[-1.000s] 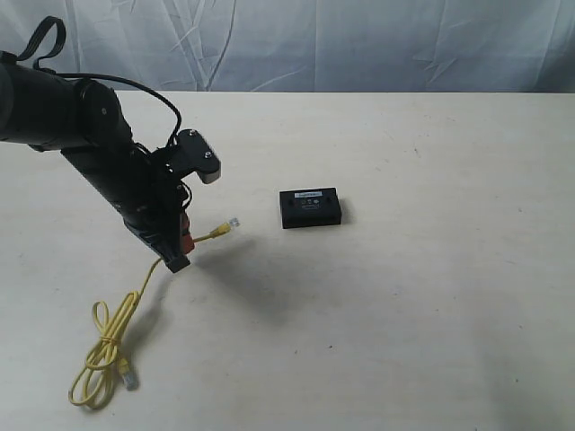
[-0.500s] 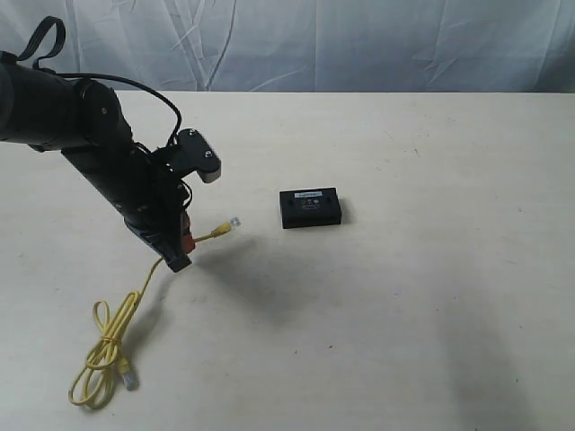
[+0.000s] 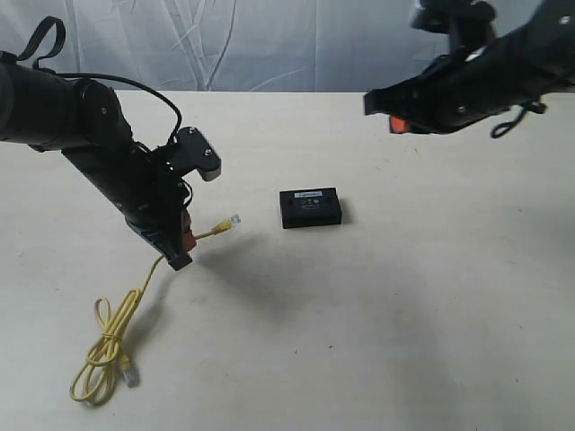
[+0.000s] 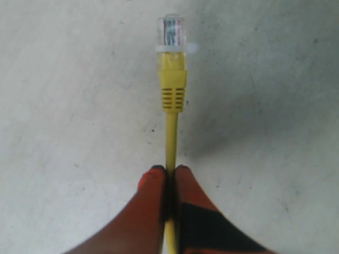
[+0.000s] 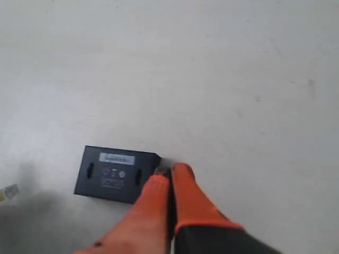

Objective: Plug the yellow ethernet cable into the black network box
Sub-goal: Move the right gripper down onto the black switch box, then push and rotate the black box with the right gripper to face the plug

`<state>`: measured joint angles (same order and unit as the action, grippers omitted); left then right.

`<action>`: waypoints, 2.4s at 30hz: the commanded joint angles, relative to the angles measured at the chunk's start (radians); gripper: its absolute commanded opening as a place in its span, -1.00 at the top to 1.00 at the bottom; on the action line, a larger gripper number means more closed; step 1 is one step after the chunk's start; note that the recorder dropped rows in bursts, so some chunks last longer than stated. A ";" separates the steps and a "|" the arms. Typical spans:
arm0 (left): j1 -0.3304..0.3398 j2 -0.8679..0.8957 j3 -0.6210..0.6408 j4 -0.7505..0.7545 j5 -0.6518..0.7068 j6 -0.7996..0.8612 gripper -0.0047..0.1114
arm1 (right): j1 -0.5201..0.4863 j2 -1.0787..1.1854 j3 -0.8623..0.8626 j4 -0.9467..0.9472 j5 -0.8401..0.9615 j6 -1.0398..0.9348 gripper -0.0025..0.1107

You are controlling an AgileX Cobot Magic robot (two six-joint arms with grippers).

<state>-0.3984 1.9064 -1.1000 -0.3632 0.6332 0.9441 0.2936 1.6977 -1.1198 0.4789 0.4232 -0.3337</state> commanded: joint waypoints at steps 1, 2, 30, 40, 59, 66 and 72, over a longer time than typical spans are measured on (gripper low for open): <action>-0.002 0.002 0.001 -0.015 0.014 -0.003 0.92 | 0.073 0.179 -0.177 0.004 0.058 -0.025 0.97; -0.002 0.002 0.001 -0.023 0.019 -0.003 0.92 | 0.083 0.220 -0.219 0.004 0.079 -0.035 0.97; -0.002 0.002 0.001 -0.078 0.002 -0.003 0.92 | 0.095 0.516 -0.470 -0.160 0.464 -0.057 0.97; -0.002 0.002 0.001 -0.094 -0.004 -0.003 0.92 | 0.095 0.485 -0.470 -0.165 0.478 -0.029 0.97; -0.002 0.002 0.001 -0.097 -0.015 -0.003 0.92 | 0.156 0.555 -0.470 -0.013 0.261 -0.058 0.97; -0.002 0.002 0.001 -0.097 -0.026 -0.003 0.92 | 0.156 0.558 -0.470 -0.133 0.365 0.027 0.97; -0.002 0.002 0.001 -0.097 -0.026 -0.003 0.92 | 0.156 0.552 -0.470 -0.143 0.431 0.059 0.97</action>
<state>-0.3984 1.9064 -1.0982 -0.4507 0.6126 0.9441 0.4523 2.2404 -1.6037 0.3855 0.7639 -0.2961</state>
